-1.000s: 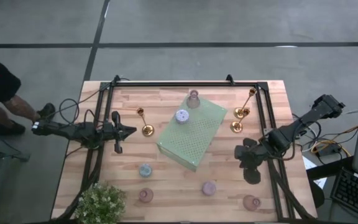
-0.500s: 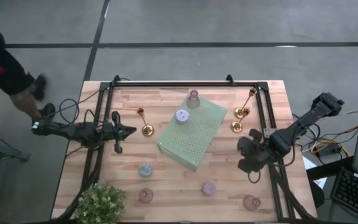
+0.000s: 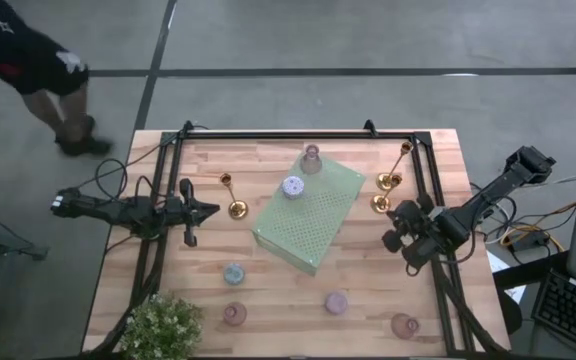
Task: Pick & Place candle stick holders
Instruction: Put the bottom right gold candle holder on the shelf
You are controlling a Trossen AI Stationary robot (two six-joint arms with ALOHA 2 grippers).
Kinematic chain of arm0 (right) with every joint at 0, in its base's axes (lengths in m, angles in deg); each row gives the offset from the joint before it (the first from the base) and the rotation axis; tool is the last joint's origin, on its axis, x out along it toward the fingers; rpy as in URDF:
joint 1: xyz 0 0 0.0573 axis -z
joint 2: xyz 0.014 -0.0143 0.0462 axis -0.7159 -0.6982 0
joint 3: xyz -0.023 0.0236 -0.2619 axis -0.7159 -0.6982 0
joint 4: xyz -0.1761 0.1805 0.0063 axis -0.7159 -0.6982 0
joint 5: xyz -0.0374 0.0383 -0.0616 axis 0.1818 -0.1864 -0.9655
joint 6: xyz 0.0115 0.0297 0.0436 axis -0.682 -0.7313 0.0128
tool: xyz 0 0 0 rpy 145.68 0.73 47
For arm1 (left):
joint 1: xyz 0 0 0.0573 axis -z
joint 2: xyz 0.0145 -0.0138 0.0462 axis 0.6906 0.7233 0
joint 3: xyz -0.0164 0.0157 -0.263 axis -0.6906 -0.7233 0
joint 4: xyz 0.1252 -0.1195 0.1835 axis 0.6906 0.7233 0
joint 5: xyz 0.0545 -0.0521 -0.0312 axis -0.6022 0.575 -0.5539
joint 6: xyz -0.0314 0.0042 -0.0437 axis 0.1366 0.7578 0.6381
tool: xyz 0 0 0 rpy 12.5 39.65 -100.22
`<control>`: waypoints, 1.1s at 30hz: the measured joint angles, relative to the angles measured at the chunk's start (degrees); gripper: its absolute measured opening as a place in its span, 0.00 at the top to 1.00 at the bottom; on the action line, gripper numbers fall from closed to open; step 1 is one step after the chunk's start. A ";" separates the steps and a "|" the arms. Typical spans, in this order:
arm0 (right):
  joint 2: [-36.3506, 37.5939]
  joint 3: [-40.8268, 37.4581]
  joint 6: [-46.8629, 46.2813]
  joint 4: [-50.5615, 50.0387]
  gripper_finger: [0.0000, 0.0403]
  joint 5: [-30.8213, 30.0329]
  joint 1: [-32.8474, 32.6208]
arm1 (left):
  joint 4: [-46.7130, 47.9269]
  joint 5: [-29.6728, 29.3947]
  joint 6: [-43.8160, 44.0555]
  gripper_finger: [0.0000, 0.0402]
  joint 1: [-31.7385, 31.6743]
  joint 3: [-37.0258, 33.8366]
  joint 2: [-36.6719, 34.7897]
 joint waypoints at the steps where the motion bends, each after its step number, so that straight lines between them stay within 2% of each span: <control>1: 0.41 -0.40 -1.10 0.01 0.98 -0.42 0.02 | 0.00 0.00 0.00 0.93 -0.02 0.00 0.00; 8: 2.21 -2.46 -4.76 -0.09 0.92 -5.78 0.02 | 0.00 0.00 0.00 0.93 0.00 0.00 0.02; 18: 2.17 -2.72 -5.03 -2.64 0.67 -9.00 3.29 | 0.00 0.00 0.00 0.93 0.00 0.00 0.01; 24: 2.16 -2.74 -3.54 -2.77 0.56 -12.51 6.18 | 0.00 0.00 0.00 0.93 0.00 0.00 0.02; 28: 2.15 -2.77 -2.97 -2.76 0.54 -13.40 7.30 | 0.00 0.00 0.00 0.93 -0.01 0.00 0.01; 33: 2.15 -2.77 -0.62 -2.71 0.56 -15.09 7.57 | 0.00 0.00 0.00 0.93 -0.02 0.00 0.01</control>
